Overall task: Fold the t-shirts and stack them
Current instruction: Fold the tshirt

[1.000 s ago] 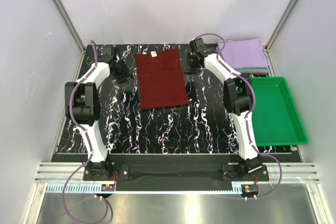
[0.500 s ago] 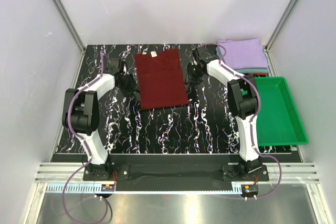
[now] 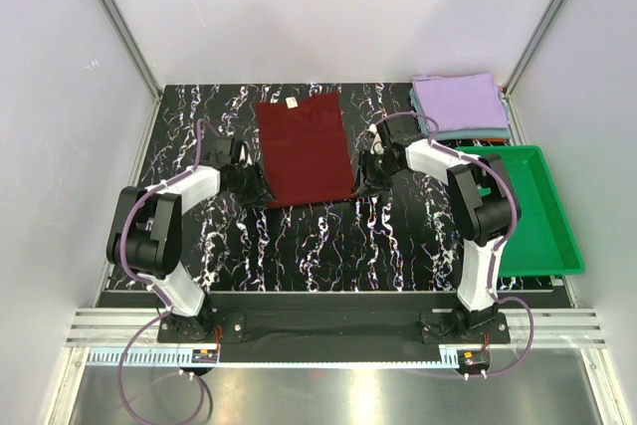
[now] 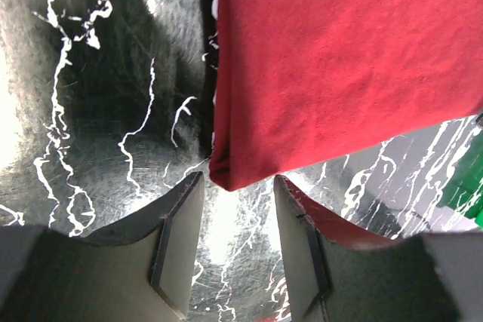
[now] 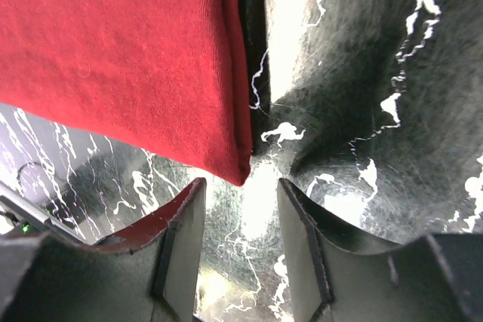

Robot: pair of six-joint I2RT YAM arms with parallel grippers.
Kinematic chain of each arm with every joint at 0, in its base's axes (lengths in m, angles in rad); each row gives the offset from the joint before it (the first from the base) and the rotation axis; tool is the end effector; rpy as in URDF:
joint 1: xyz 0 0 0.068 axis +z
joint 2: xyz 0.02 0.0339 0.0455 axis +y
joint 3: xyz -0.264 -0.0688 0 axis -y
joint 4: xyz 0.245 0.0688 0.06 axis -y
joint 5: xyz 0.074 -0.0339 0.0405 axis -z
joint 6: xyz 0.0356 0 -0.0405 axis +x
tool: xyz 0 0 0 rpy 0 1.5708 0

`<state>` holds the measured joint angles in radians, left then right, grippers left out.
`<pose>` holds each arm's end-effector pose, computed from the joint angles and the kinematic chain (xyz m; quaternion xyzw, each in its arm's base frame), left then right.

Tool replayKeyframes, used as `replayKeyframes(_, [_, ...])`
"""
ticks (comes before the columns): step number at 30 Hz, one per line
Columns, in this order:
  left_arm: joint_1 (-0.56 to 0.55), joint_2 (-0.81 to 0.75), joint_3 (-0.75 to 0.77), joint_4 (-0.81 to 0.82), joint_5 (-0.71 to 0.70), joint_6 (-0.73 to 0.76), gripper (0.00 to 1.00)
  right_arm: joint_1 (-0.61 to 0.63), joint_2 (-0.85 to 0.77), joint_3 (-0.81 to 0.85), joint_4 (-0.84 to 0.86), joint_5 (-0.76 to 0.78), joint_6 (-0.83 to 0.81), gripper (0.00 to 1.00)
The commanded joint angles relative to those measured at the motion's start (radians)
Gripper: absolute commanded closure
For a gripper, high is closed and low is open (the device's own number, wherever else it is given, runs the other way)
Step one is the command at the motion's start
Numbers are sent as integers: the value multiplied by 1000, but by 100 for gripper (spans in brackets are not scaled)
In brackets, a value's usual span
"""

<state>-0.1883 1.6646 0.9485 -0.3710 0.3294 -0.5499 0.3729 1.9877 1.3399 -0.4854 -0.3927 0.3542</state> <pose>0.3112 -0.0710 0.1654 -0.1336 0.9492 -0.2337 0.1629 0.3711 0.1598 0.1581 -0.0513 0.9570 0.2537 0.1313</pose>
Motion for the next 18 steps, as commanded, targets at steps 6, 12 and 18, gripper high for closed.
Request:
replayKeyframes(6, [1,-49,-30,66,3,1,82,3,-20,-18,90,-40,-35,54])
replayKeyframes(12, [1,-61,-77,83,36,-15,100,3,-32,-54,111,-51,-26,100])
replayKeyframes(18, [1,-133,-114,46,17,-22,100,3,-128,-203,191,-57,44,100])
